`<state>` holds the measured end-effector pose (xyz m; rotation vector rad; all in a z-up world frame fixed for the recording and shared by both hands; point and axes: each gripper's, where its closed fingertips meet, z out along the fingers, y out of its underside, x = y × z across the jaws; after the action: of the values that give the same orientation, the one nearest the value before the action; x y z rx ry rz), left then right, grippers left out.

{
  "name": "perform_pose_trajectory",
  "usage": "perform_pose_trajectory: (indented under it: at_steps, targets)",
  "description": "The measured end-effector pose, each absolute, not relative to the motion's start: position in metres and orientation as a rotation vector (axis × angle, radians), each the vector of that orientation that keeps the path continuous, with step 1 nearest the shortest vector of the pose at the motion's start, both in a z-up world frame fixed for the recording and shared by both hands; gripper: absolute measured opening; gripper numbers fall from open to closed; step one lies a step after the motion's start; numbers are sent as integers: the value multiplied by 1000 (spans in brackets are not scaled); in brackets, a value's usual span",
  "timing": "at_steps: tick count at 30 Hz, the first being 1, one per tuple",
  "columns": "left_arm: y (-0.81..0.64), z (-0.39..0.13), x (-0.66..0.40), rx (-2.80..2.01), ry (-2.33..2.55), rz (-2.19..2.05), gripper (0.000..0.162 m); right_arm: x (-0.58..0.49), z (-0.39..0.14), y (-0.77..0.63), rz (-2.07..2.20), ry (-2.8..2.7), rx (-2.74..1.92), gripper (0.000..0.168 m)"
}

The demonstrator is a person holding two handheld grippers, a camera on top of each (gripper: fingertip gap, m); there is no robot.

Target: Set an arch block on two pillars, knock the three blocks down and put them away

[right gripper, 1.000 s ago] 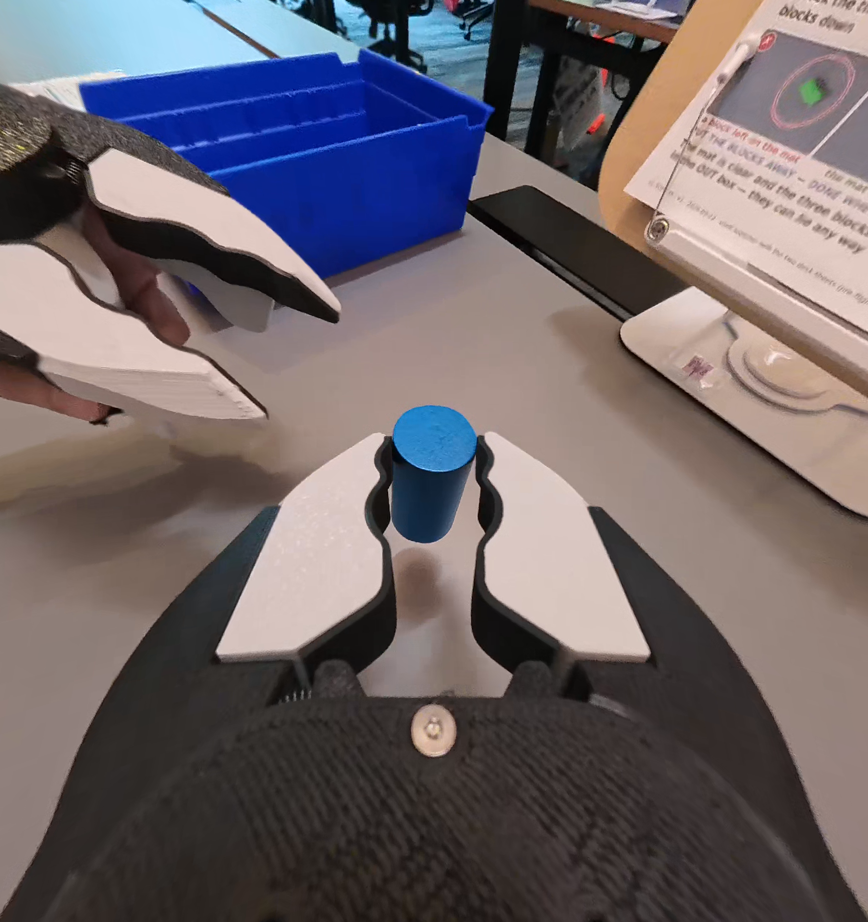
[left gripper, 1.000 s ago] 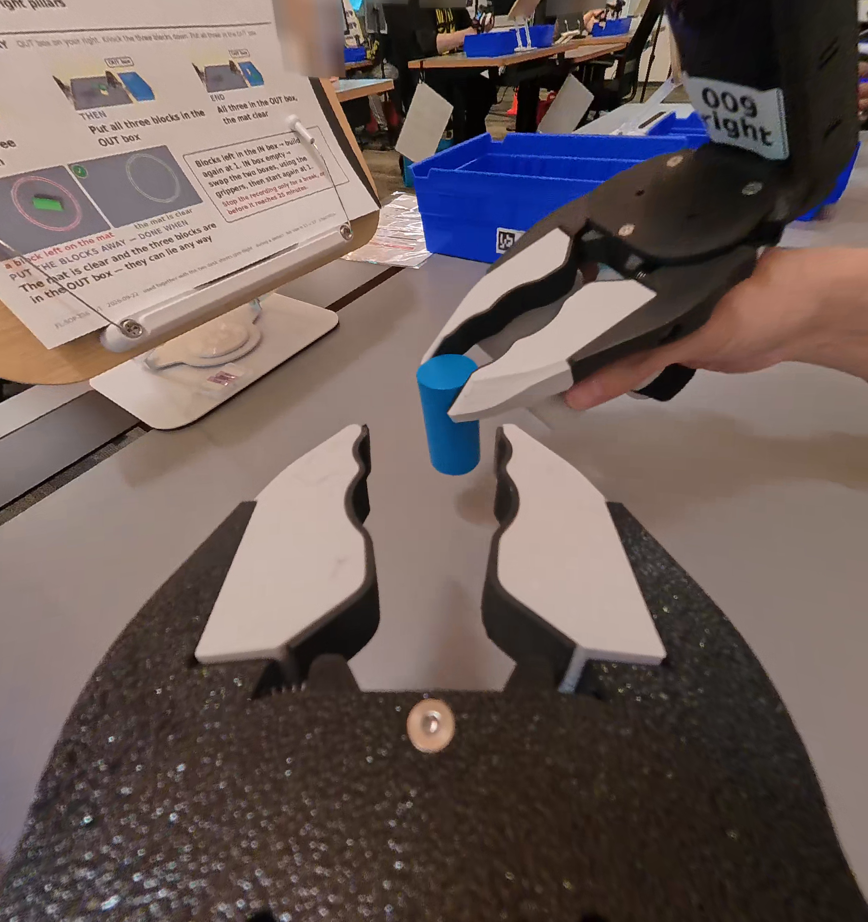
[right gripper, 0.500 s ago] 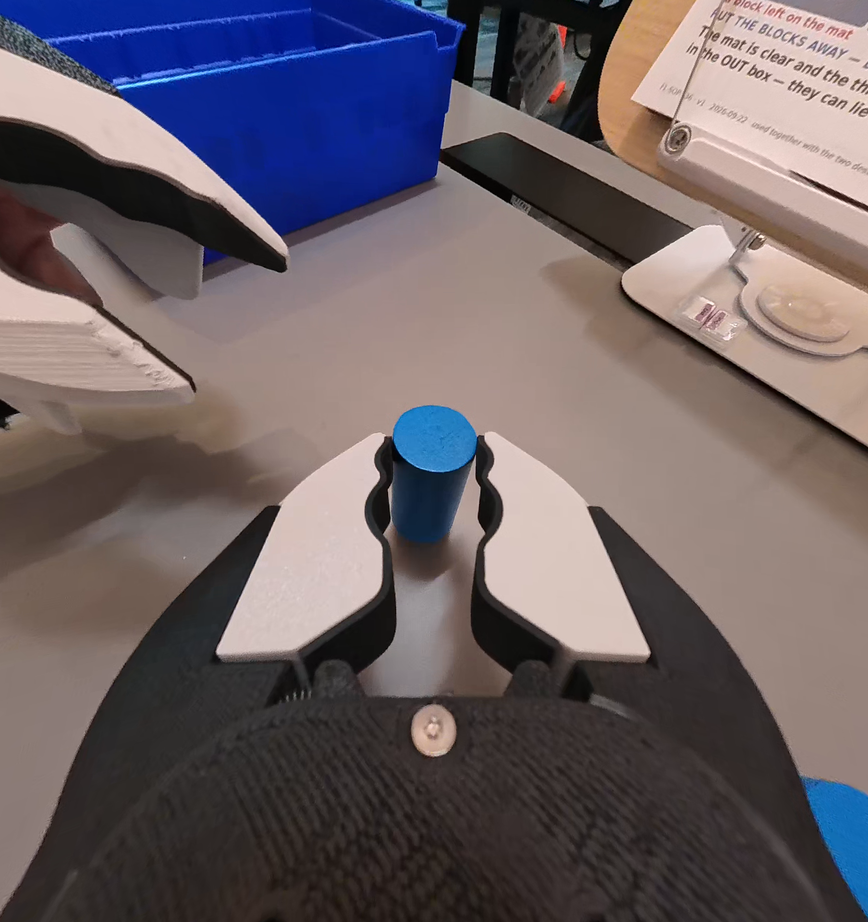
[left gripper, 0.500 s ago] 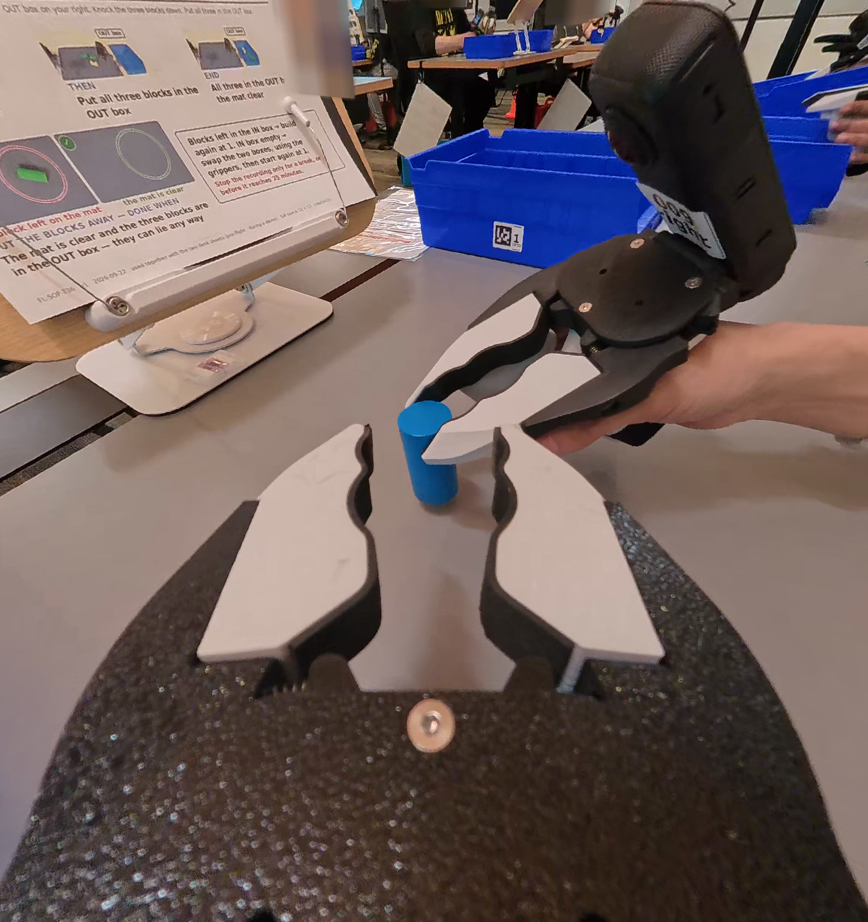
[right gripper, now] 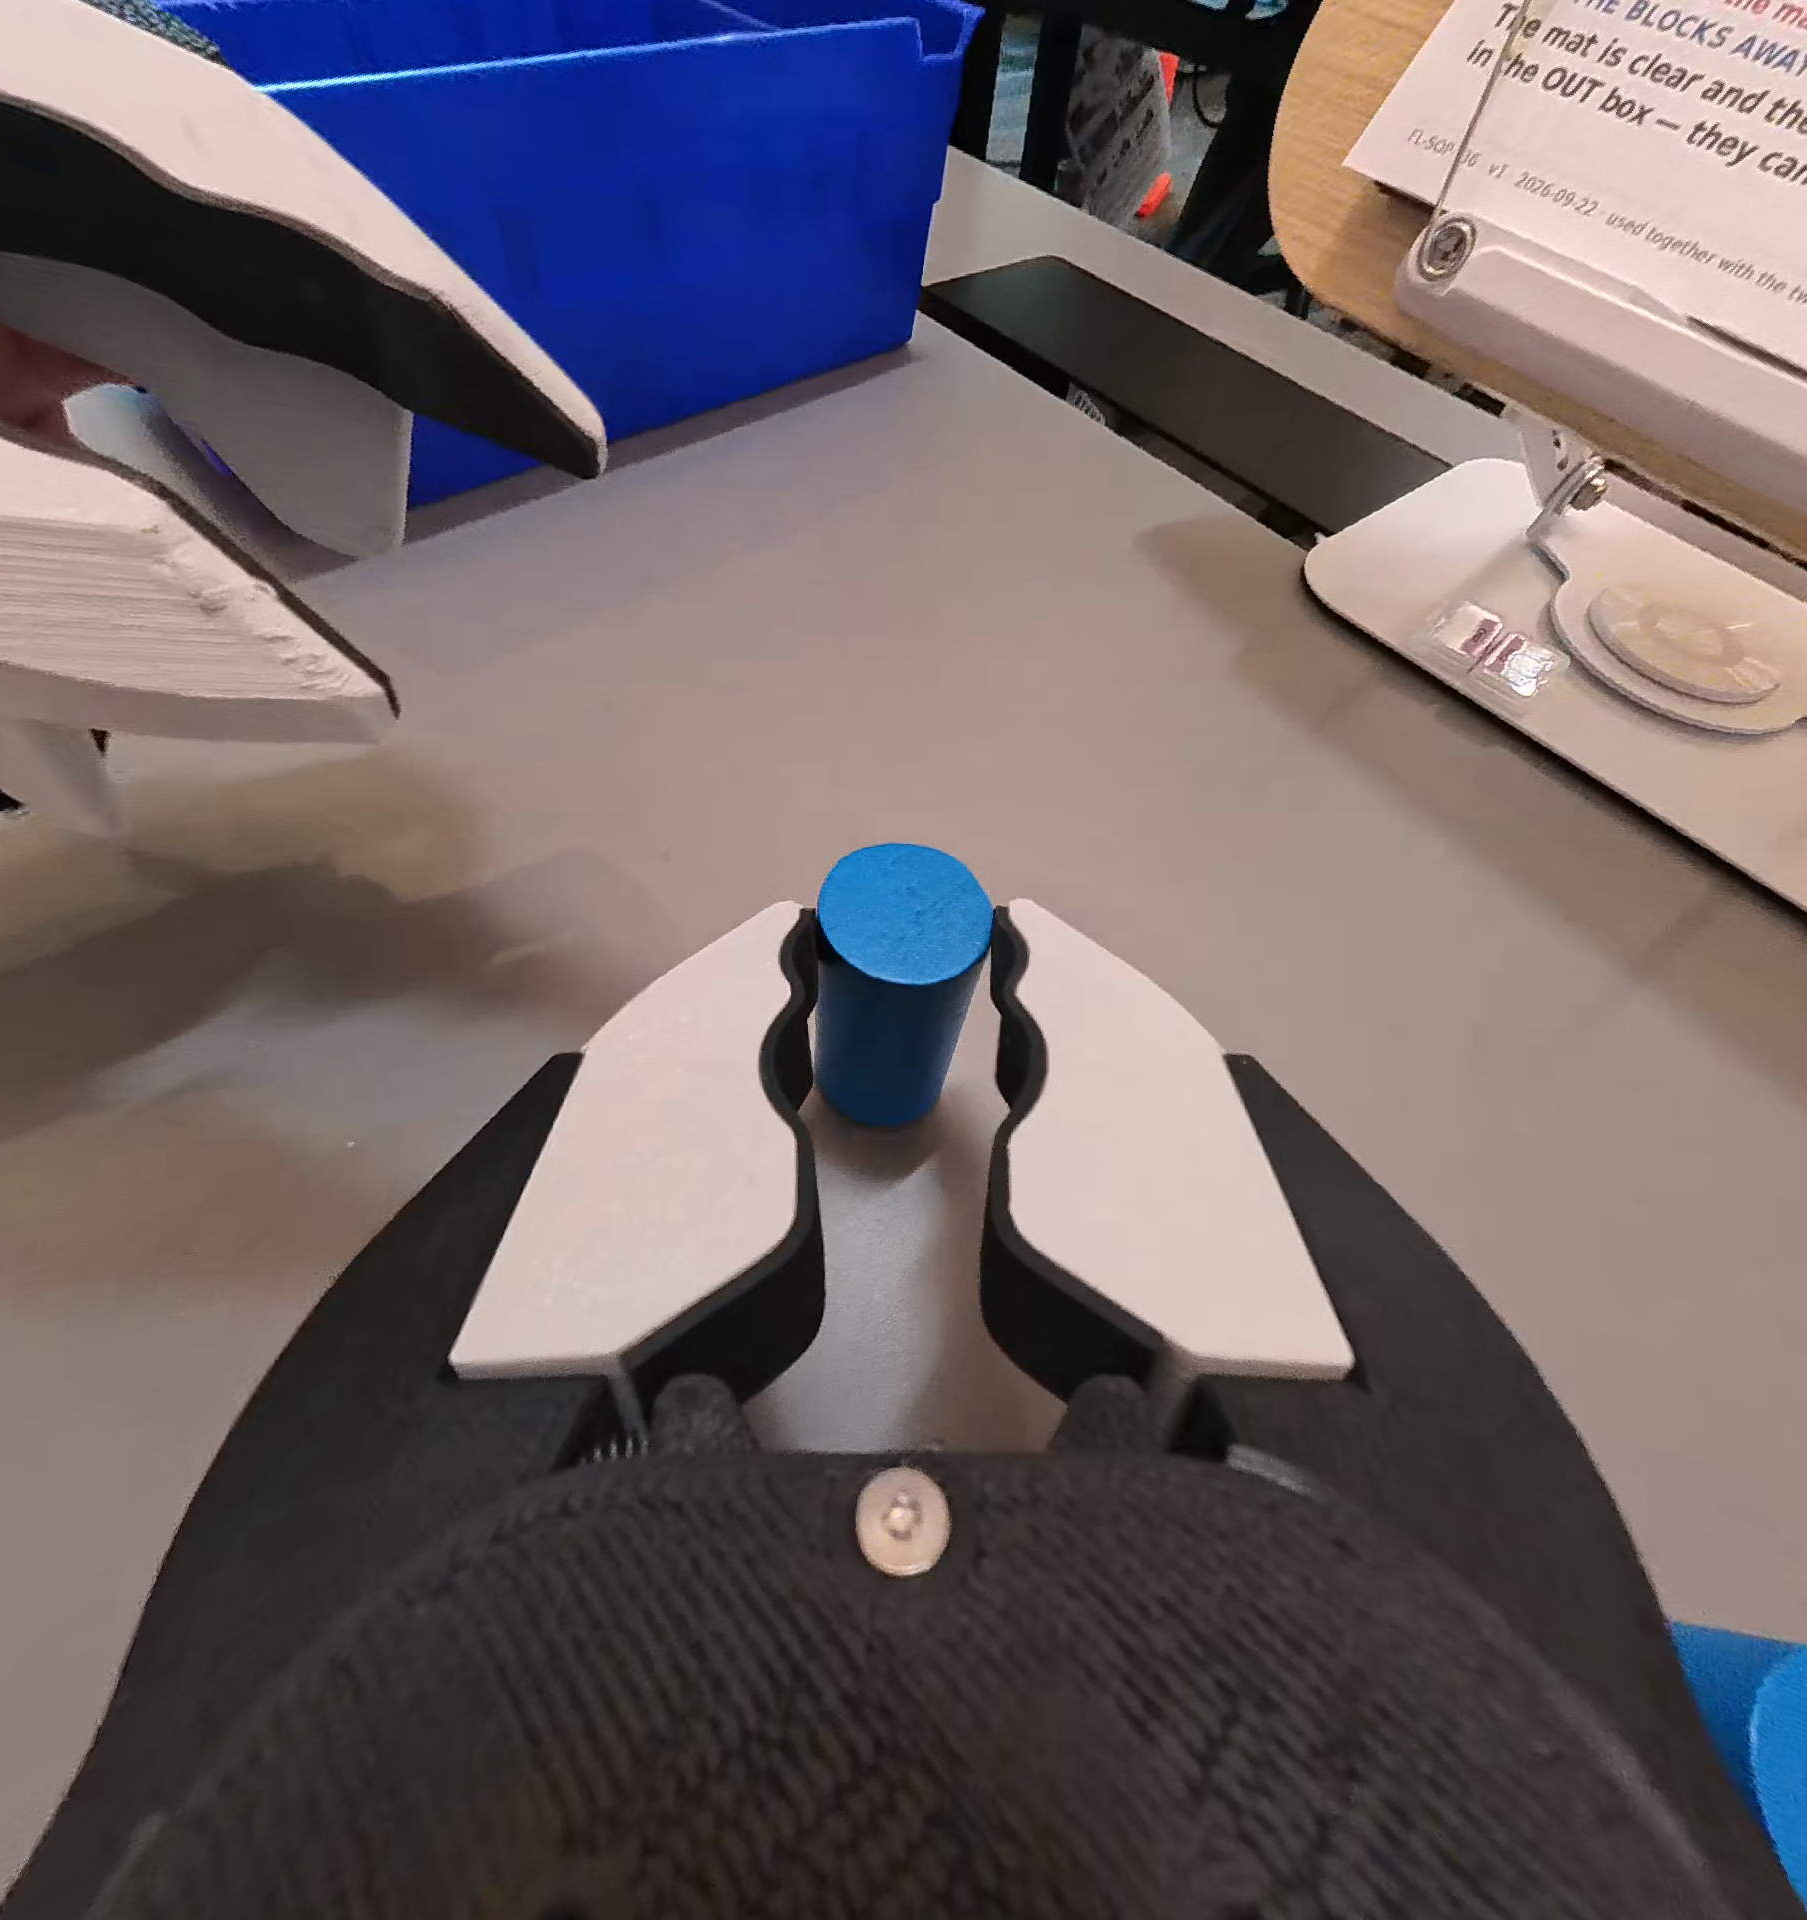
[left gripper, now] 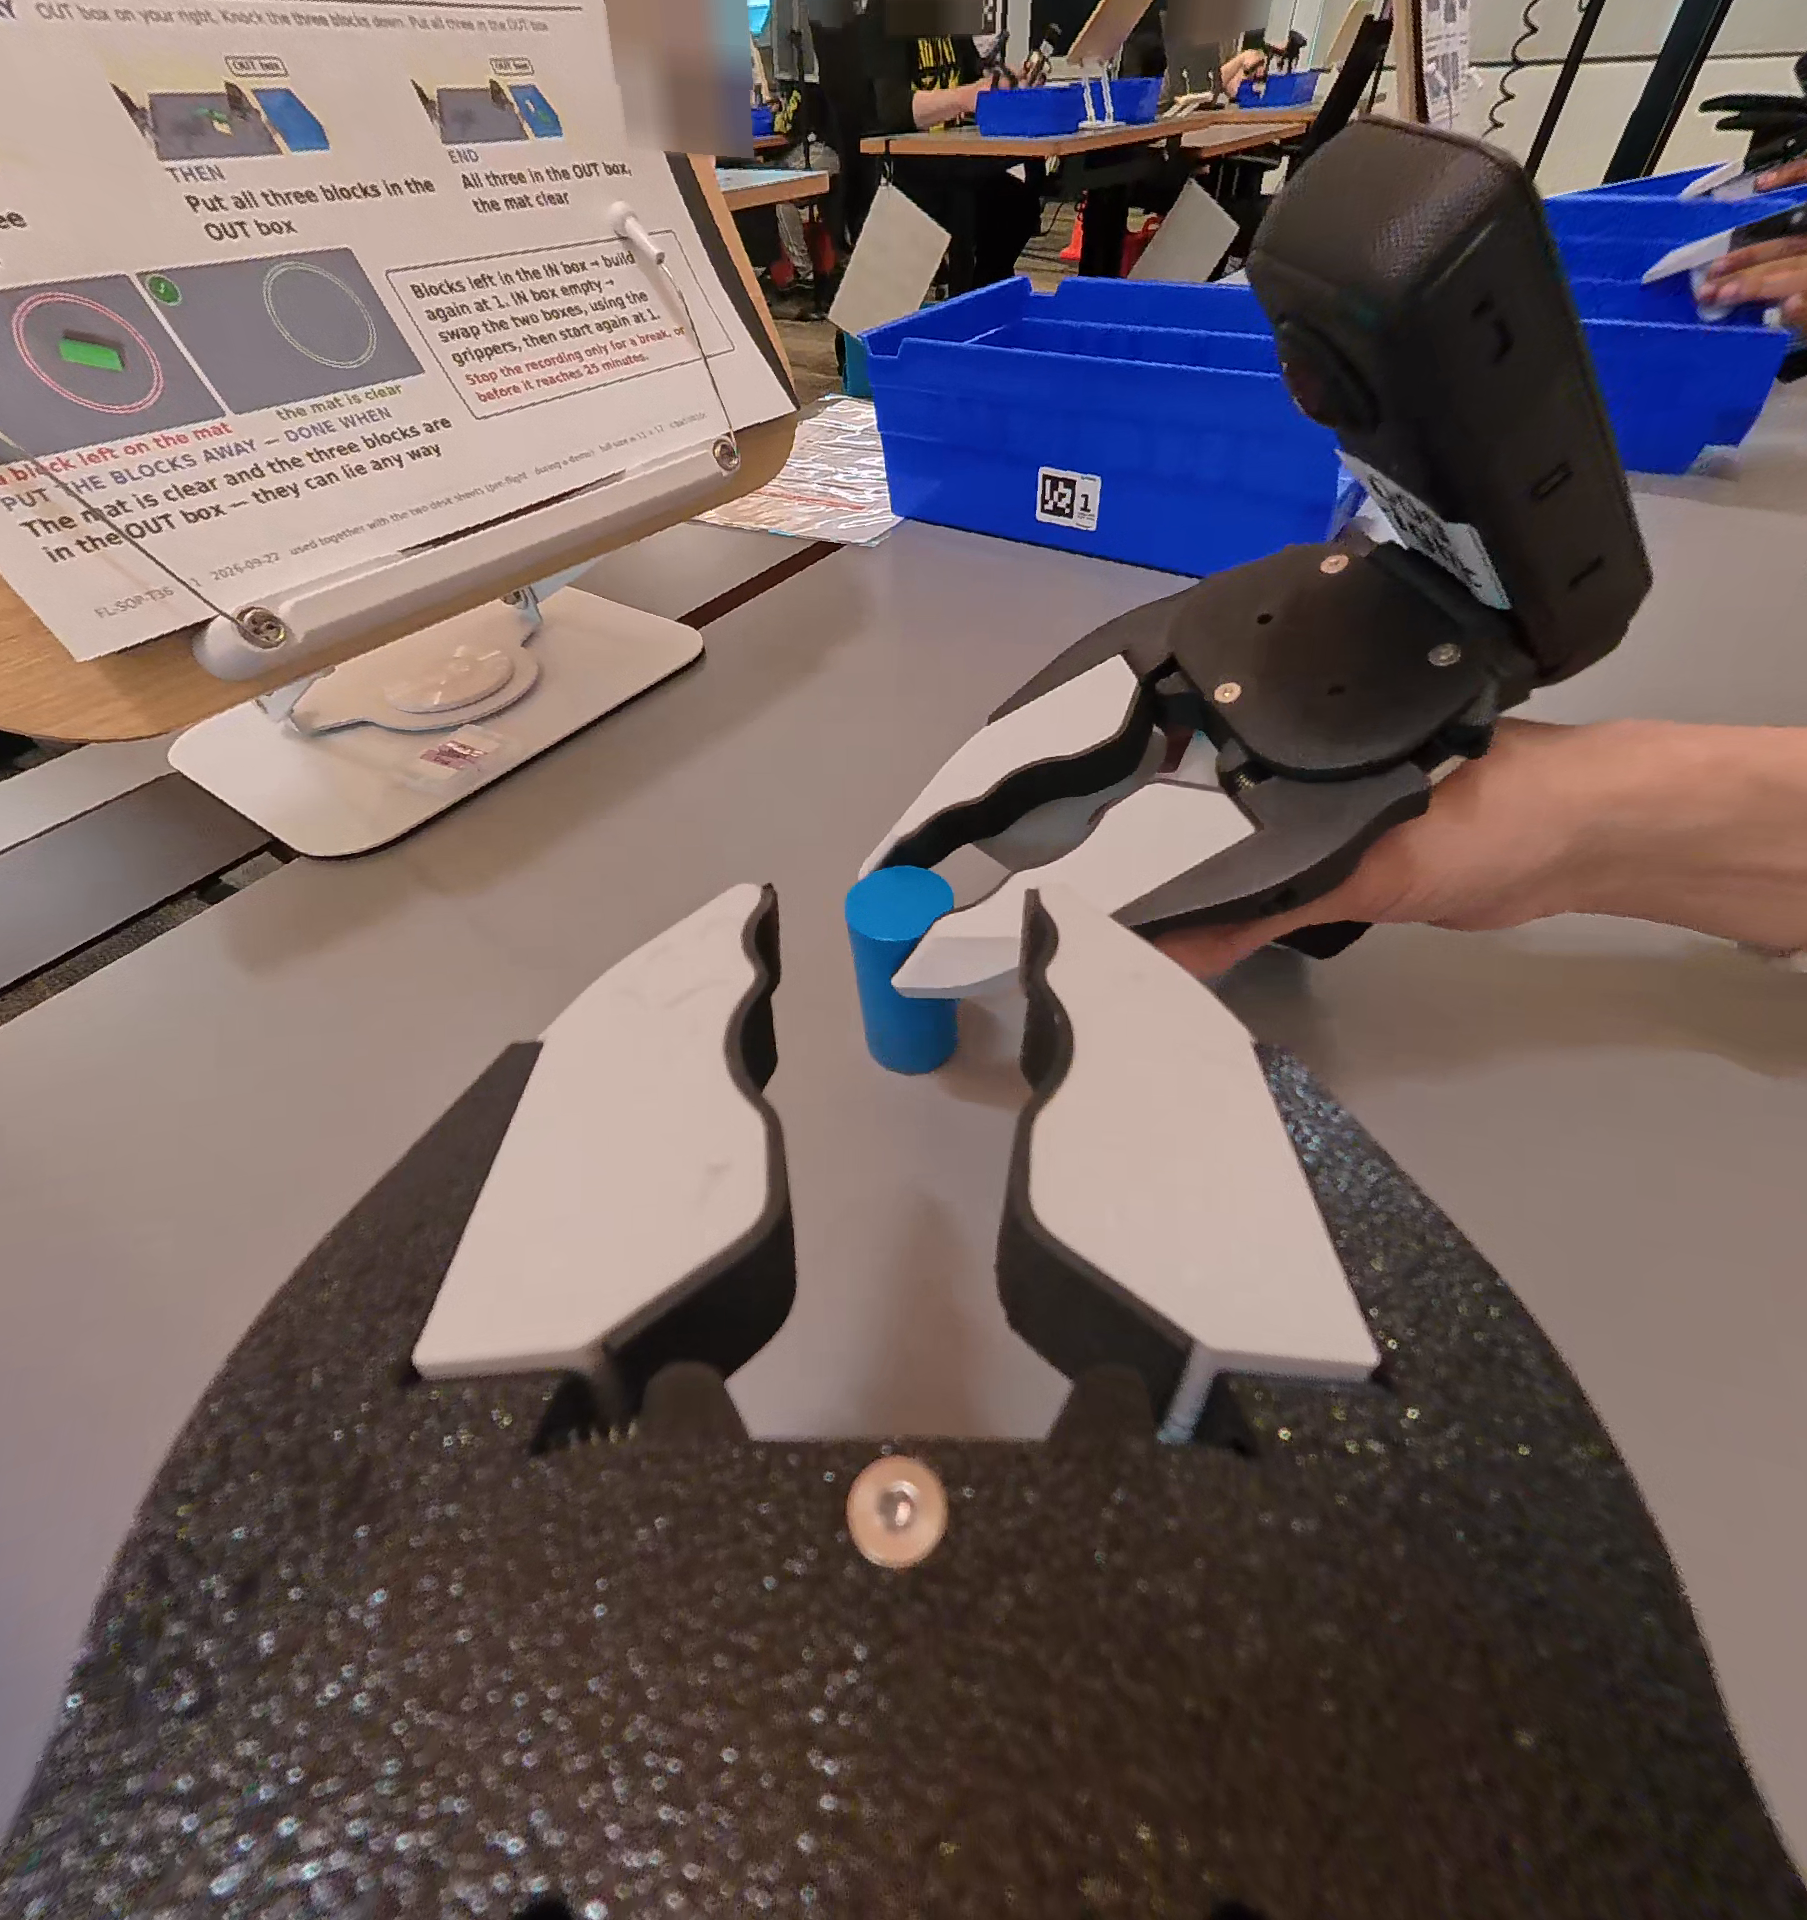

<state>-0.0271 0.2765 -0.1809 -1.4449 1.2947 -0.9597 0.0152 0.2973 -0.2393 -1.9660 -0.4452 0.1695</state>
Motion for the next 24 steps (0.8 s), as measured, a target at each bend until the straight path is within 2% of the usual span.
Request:
perform_pose_trajectory:
  at_steps: [24]
  targets:
    - [272,-181,-24,-1446,1288,-978,43,47,-240,296,43,-317,-2018,32]
